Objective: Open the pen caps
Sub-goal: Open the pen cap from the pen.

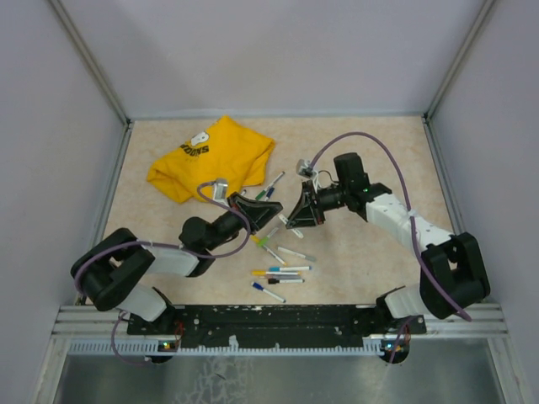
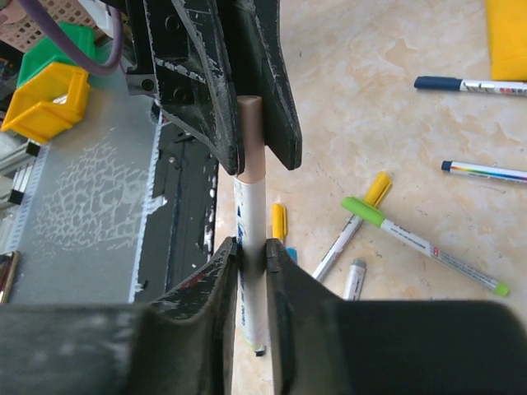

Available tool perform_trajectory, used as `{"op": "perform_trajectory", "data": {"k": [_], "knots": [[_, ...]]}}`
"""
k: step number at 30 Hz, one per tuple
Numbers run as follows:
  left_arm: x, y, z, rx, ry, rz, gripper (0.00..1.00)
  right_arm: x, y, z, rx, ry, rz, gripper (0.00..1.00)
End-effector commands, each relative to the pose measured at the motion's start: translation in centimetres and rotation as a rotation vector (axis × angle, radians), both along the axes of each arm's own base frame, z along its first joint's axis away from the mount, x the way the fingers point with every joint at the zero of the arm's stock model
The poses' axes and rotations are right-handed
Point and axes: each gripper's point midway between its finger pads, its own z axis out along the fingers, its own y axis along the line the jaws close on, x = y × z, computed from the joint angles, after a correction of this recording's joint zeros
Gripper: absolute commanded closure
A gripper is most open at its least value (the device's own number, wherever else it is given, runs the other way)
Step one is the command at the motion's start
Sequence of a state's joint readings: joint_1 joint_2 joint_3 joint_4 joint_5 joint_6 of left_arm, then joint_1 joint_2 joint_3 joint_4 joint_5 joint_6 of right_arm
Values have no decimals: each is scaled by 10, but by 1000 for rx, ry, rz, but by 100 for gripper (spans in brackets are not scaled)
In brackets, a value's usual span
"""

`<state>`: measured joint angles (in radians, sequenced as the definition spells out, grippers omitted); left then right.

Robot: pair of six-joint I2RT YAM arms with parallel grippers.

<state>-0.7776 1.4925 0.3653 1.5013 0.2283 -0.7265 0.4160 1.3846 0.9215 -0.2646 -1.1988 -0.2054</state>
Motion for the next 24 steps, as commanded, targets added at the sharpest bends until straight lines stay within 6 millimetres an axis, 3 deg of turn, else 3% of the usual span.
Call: {"op": "perform_trajectory", "data": {"k": [1,5,9,11,12,13,15,19,24], "knots": [[0,-3,17,-41,-52,-7,100,-1,4,4,25,-23,15,78],[1,-5,19,-45,-55,-10,100,-3,8,0,14,-27,24,69],[2,-5,20,-47,-55,-7,100,-6,11,-5,-1,-23,32,69],[2,-5,19,-46,-55,-6,100,-6,13,-6,-3,-22,36,81],[2,-5,19,-46,-55,-6,100,-6,13,-6,-3,-22,38,94],[2,-5,20,-46,-57,-5,100,-6,13,-5,-3,-23,37,100],[2,-4,18,-43,-55,-5,99,-7,13,-3,0,-25,41,100],[-1,-4,15,-34,-53,-13,71,-7,13,2,11,-26,40,100],[-6,-2,7,-21,-45,-24,59,-3,11,4,18,-20,26,100]]}}
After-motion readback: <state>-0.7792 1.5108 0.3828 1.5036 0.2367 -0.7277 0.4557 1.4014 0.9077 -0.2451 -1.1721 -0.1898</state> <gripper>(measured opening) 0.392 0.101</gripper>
